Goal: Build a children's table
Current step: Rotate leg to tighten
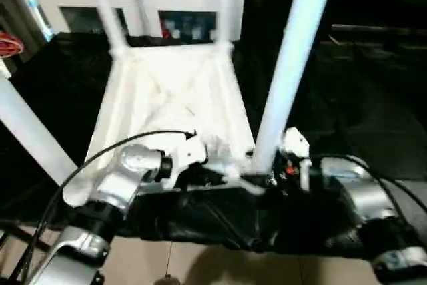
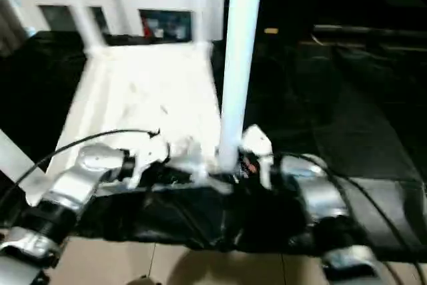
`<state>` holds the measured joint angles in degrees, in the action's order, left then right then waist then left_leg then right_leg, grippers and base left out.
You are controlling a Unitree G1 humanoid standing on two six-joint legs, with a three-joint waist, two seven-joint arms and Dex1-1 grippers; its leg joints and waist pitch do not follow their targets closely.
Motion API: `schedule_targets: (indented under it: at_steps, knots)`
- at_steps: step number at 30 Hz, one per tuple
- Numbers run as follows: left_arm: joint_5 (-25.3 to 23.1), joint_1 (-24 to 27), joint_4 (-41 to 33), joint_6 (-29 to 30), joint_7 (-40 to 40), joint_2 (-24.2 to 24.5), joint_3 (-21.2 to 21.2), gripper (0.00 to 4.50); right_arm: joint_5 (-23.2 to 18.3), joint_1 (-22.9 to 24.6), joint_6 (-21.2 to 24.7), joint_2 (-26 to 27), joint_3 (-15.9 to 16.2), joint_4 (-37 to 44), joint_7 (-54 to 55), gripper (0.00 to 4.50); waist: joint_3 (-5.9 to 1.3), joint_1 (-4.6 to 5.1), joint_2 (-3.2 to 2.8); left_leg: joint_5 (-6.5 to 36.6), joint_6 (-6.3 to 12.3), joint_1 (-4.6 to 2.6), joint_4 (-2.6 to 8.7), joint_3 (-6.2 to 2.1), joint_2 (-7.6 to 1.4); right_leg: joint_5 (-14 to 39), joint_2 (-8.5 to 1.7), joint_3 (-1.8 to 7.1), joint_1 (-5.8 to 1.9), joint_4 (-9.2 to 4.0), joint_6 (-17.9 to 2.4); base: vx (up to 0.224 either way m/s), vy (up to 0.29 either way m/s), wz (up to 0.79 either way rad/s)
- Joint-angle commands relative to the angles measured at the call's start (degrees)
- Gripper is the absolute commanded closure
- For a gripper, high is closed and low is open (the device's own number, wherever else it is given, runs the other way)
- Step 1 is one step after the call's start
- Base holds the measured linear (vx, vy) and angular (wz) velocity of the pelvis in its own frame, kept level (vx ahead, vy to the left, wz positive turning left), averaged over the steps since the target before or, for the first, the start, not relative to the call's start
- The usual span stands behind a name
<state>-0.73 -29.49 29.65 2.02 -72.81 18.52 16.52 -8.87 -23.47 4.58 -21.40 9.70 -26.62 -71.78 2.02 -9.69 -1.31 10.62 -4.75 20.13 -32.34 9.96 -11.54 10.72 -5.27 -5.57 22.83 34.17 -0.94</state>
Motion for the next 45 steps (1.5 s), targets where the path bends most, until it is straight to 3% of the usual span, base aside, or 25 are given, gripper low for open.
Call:
schedule_targets:
  at_steps: [1,2,7,15,20,23,28,32,34,36,38,43,45]
  knots:
    - [1.69,-1.23,-2.09,-1.23,-0.47,-0.77,0.08,4.50,0.12,1.77,2.11,0.52,5.96,1.57,-5.91,1.37,-3.05,0.11,0.52,9.66,5.07,0.10,3.22,-0.18,-2.09,7.93,-3.57,3.03,-3.13,-3.48,-12.26,0.000,0.000,0.00]
    - [1.98,-1.28,-1.94,-1.32,-1.78,-0.24,0.11,4.50,0.27,1.90,2.89,-0.11,6.54,2.20,-7.33,1.63,-3.08,-0.01,0.46,9.64,4.91,0.11,3.23,-0.22,-2.12,8.23,-3.65,3.01,-3.16,-3.44,-12.15,0.000,0.000,0.00]
    - [2.31,-1.70,-0.96,-2.29,-4.04,0.89,0.23,4.50,0.28,2.20,4.52,-1.67,8.11,3.98,-10.63,2.01,-3.17,-0.14,0.61,8.85,4.66,0.14,3.12,-0.22,-2.06,7.90,-3.60,3.03,-3.15,-3.30,-12.02,0.000,0.000,0.00]
    - [2.37,-2.64,0.52,-2.98,-5.61,1.57,0.48,4.50,-0.63,2.85,7.46,-2.56,9.66,6.66,-12.85,2.14,-3.19,-0.28,0.60,8.73,4.34,0.12,3.08,-0.23,-2.00,9.05,-3.59,2.99,-3.11,-3.36,-11.37,0.000,0.000,0.00]
    - [1.98,-2.97,1.18,-2.77,-3.30,0.61,0.14,4.50,-1.25,3.87,8.09,-1.92,9.22,7.51,-11.92,2.14,-3.16,-0.43,0.59,9.37,3.92,0.16,3.07,-0.24,-1.96,10.05,-3.63,3.02,-3.15,-3.46,-11.11,0.000,0.000,0.00]
    - [0.53,-3.78,2.58,-2.10,2.44,-1.14,-0.46,4.50,-1.25,4.70,6.59,1.10,6.88,5.86,-5.19,2.14,-3.10,-0.83,0.53,10.04,3.56,0.00,3.11,-0.24,-2.04,11.84,-3.69,3.07,-3.00,-3.71,-10.42,0.000,0.000,0.00]
    - [-0.74,-4.70,3.93,-0.87,8.72,-4.14,-0.83,4.50,1.66,4.03,5.08,6.38,3.86,0.37,8.44,2.15,-2.55,-0.64,0.63,14.62,1.03,-0.29,3.83,-0.51,-1.76,23.89,-3.98,3.01,-2.71,-5.04,-6.66,0.000,0.000,0.00]
    - [-2.19,-5.64,4.95,0.80,14.64,-8.68,-0.29,4.50,3.74,1.25,6.38,12.03,0.56,-6.68,23.03,2.18,-1.81,1.32,0.29,19.90,-0.46,-0.67,4.35,-0.99,-1.43,32.35,-4.07,2.48,-2.48,-6.23,-4.17,0.000,0.000,0.00]
    - [-2.66,-5.86,5.12,1.20,16.07,-9.90,-0.08,4.50,3.99,0.35,6.79,13.73,-0.57,-8.44,26.69,2.19,-1.77,2.29,0.51,21.92,-1.00,-0.96,4.26,-1.29,-1.13,36.23,-4.18,2.02,-2.51,-6.79,-2.70,0.000,0.000,0.00]
    - [-3.90,-6.67,5.71,2.60,21.20,-13.24,0.27,4.50,4.88,-2.06,6.84,17.97,-2.62,-12.70,35.79,2.20,-2.19,2.91,0.33,20.24,-0.51,-0.62,4.48,-1.41,-1.27,32.82,-4.12,2.09,-2.78,-6.68,-3.06,0.000,0.000,0.00]
    - [-5.02,-7.02,5.84,3.31,23.78,-15.18,0.86,4.50,5.70,-3.93,6.14,20.75,-3.75,-15.87,42.36,2.20,-2.13,3.41,0.38,20.53,-0.36,-0.73,4.54,-1.36,-1.25,31.05,-3.86,2.09,-2.65,-6.61,-3.82,0.000,0.000,0.00]
    - [-5.82,-7.11,5.67,3.34,25.17,-16.40,1.21,4.50,7.50,-5.72,3.06,22.38,-3.69,-18.82,46.01,2.20,-2.37,3.85,0.27,19.46,0.38,-0.67,4.49,-1.09,-1.30,26.02,-3.80,2.55,-2.63,-6.09,-5.86,0.000,0.000,0.00]
    - [-5.57,-6.74,5.09,2.44,23.63,-15.75,1.29,4.50,5.15,-5.70,1.86,22.87,-5.41,-18.27,42.32,1.80,-2.57,3.82,0.41,17.89,1.03,-0.53,4.40,-0.91,-1.37,22.00,-3.77,2.76,-2.84,-5.62,-7.17,0.000,0.000,0.00]
